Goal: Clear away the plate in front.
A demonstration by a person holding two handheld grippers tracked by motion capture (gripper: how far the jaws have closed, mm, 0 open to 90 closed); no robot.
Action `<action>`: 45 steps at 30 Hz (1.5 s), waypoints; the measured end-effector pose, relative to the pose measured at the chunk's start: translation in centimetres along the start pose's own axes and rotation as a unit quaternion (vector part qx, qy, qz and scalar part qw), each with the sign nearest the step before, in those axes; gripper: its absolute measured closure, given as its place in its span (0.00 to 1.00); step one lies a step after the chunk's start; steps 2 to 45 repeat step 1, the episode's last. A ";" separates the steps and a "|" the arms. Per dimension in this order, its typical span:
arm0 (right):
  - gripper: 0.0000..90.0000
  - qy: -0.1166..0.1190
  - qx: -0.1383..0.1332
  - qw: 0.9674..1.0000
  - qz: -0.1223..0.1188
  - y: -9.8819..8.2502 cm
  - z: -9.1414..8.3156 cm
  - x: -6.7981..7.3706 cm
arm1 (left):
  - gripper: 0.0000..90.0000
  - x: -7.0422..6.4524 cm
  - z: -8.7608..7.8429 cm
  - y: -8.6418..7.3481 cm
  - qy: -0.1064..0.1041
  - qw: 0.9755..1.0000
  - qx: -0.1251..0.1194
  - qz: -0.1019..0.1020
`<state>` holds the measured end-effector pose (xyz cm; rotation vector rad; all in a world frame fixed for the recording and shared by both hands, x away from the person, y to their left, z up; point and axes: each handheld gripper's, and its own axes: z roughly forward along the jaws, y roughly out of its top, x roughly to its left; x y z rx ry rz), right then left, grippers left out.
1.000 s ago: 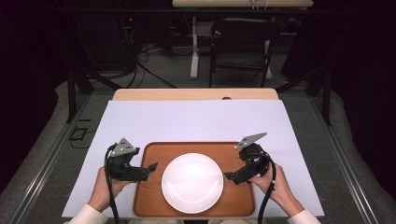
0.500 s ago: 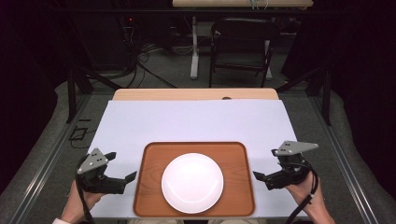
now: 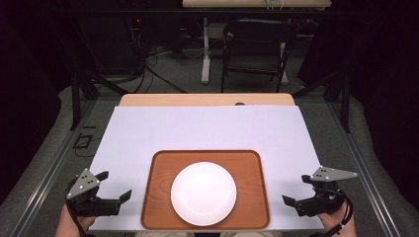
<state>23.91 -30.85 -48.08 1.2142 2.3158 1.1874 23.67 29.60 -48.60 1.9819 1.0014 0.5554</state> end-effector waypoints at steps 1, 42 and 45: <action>0.00 0.003 -0.002 1.000 -0.001 0.0 0.1 0.0 | 0.00 0.0 0.0 0.0 0.002 1.000 -0.001 0.002; 0.00 0.003 -0.002 1.000 -0.001 0.0 0.1 0.0 | 0.00 0.0 0.0 0.0 0.002 1.000 -0.001 0.002; 0.00 0.003 -0.002 1.000 -0.001 0.0 0.1 0.0 | 0.00 0.0 0.0 0.0 0.002 1.000 -0.001 0.002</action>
